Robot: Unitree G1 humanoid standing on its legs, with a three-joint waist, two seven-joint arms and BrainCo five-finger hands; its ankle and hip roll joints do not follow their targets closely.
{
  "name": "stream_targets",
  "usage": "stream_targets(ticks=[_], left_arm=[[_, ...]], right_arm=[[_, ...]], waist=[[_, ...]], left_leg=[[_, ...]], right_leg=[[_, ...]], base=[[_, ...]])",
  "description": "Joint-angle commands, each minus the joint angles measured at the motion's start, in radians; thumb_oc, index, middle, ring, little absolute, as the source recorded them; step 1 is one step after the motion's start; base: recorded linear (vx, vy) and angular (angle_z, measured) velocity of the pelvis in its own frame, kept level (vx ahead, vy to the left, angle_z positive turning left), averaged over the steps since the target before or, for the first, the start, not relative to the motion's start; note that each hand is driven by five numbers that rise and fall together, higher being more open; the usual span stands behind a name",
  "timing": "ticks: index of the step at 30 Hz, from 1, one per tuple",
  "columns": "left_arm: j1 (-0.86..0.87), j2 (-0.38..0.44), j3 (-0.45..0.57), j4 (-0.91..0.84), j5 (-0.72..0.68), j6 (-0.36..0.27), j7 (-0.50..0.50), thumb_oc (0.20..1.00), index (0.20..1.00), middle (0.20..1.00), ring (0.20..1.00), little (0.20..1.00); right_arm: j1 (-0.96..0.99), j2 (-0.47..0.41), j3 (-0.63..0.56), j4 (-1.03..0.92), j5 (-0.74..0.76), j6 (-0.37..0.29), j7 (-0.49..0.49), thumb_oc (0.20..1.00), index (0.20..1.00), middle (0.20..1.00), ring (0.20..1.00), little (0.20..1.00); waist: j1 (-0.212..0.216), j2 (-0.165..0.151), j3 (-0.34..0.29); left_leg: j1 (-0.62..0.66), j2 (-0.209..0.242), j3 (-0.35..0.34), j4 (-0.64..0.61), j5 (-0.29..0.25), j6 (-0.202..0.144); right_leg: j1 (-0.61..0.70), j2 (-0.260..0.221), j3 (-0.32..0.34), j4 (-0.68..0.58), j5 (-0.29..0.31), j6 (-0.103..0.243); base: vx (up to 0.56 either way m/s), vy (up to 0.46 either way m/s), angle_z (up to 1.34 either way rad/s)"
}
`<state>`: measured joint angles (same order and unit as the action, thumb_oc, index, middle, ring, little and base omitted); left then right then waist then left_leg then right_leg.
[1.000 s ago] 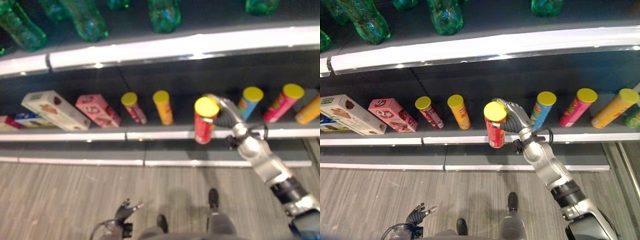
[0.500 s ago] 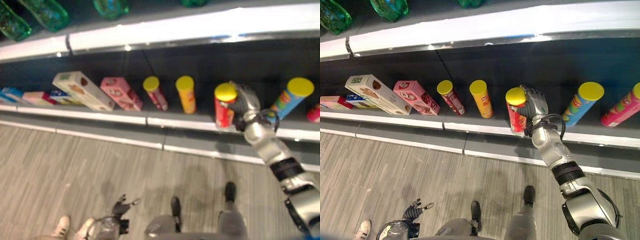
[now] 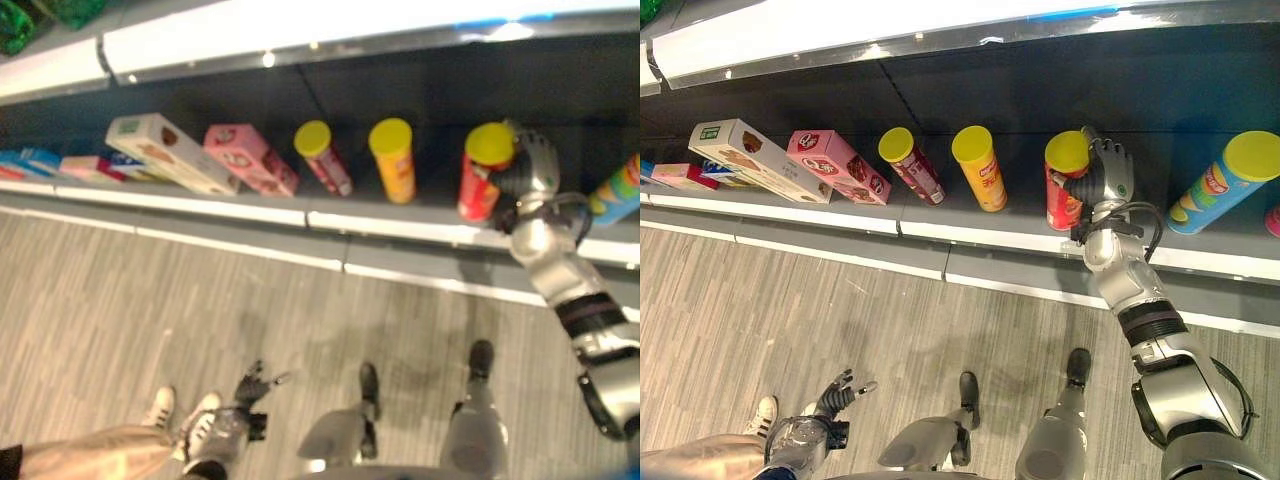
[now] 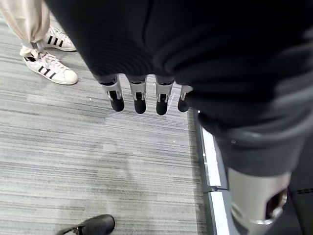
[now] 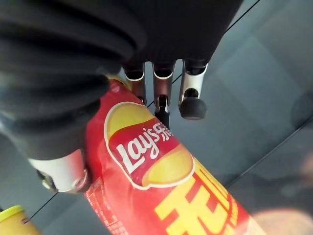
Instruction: Put the goods on the table back onto the shelves and tidy them up.
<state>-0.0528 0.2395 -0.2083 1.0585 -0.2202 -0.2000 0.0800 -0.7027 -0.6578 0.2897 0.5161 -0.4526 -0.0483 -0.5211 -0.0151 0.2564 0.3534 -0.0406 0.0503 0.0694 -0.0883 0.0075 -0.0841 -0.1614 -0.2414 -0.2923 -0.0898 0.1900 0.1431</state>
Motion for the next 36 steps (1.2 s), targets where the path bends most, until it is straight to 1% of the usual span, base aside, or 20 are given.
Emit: stream_targets(ticks=[1, 4, 9, 14, 21, 26, 36], left_arm=[[-0.064, 0.036, -0.099, -0.003, -0.036, -0.032, 0.025, 1.000, 1.000, 1.000, 1.000, 1.000], [-0.056, 0.017, -0.098, 0.006, -0.044, -0.024, 0.029, 1.000, 1.000, 1.000, 1.000, 1.000], [-0.049, 0.002, -0.099, 0.007, -0.048, -0.019, 0.028, 1.000, 1.000, 1.000, 1.000, 1.000], [-0.051, -0.002, -0.099, 0.005, -0.044, -0.020, 0.033, 1.000, 1.000, 1.000, 1.000, 1.000], [-0.055, -0.009, -0.096, 0.011, -0.039, -0.016, 0.037, 1.000, 1.000, 1.000, 1.000, 1.000], [-0.062, -0.016, -0.095, 0.016, -0.032, -0.016, 0.044, 1.000, 1.000, 1.000, 1.000, 1.000], [-0.063, -0.020, -0.090, 0.021, -0.026, -0.016, 0.052, 1.000, 1.000, 1.000, 1.000, 1.000]], right_arm=[[-0.131, -0.035, 0.003, 0.035, -0.031, 0.004, -0.049, 0.200, 0.200, 0.200, 0.200, 0.200], [-0.134, -0.053, -0.006, 0.064, -0.035, 0.022, -0.061, 0.200, 0.200, 0.200, 0.200, 0.200], [-0.112, -0.075, -0.033, 0.055, -0.064, 0.038, -0.090, 0.200, 0.200, 0.200, 0.200, 0.200], [-0.100, -0.079, -0.045, 0.051, -0.081, 0.049, -0.105, 0.200, 0.200, 0.200, 0.200, 0.200], [-0.070, -0.057, -0.051, 0.022, -0.082, 0.044, -0.102, 0.200, 0.200, 0.200, 0.200, 0.200], [-0.041, -0.025, -0.047, -0.005, -0.071, 0.032, -0.093, 0.200, 0.200, 0.200, 0.200, 0.200], [-0.015, 0.005, -0.042, -0.035, -0.064, 0.020, -0.090, 0.200, 0.200, 0.200, 0.200, 0.200]], waist=[[0.010, -0.005, -0.027], [0.012, 0.000, -0.026], [0.008, 0.006, -0.020], [0.002, 0.006, -0.018], [-0.002, 0.003, -0.019], [-0.008, -0.006, -0.020], [-0.011, -0.019, -0.019]], left_leg=[[0.005, -0.012, 0.060, 0.001, -0.017, -0.027], [0.006, -0.013, 0.062, 0.001, -0.018, -0.027], [0.007, -0.013, 0.065, 0.001, -0.018, -0.027], [0.009, -0.012, 0.069, 0.001, -0.019, -0.027], [0.016, -0.012, 0.076, 0.001, -0.025, -0.024], [0.022, -0.012, 0.082, 0.001, -0.030, -0.021], [0.029, -0.012, 0.092, 0.001, -0.036, -0.017]], right_leg=[[-0.062, -0.057, 0.056, 0.304, -0.227, 0.055], [-0.069, -0.060, 0.062, 0.312, -0.225, 0.058], [-0.073, -0.061, 0.066, 0.315, -0.226, 0.060], [-0.075, -0.062, 0.070, 0.317, -0.225, 0.061], [-0.078, -0.063, 0.074, 0.321, -0.224, 0.063], [-0.080, -0.064, 0.079, 0.321, -0.221, 0.064], [-0.082, -0.066, 0.087, 0.322, -0.217, 0.066]], base=[[0.01, 0.023, 0.05], [0.00, 0.015, 0.06], [0.00, 0.002, 0.01], [0.00, 0.000, 0.00], [0.00, 0.000, 0.00], [0.00, 0.000, 0.00], [0.00, 0.004, -0.02]])
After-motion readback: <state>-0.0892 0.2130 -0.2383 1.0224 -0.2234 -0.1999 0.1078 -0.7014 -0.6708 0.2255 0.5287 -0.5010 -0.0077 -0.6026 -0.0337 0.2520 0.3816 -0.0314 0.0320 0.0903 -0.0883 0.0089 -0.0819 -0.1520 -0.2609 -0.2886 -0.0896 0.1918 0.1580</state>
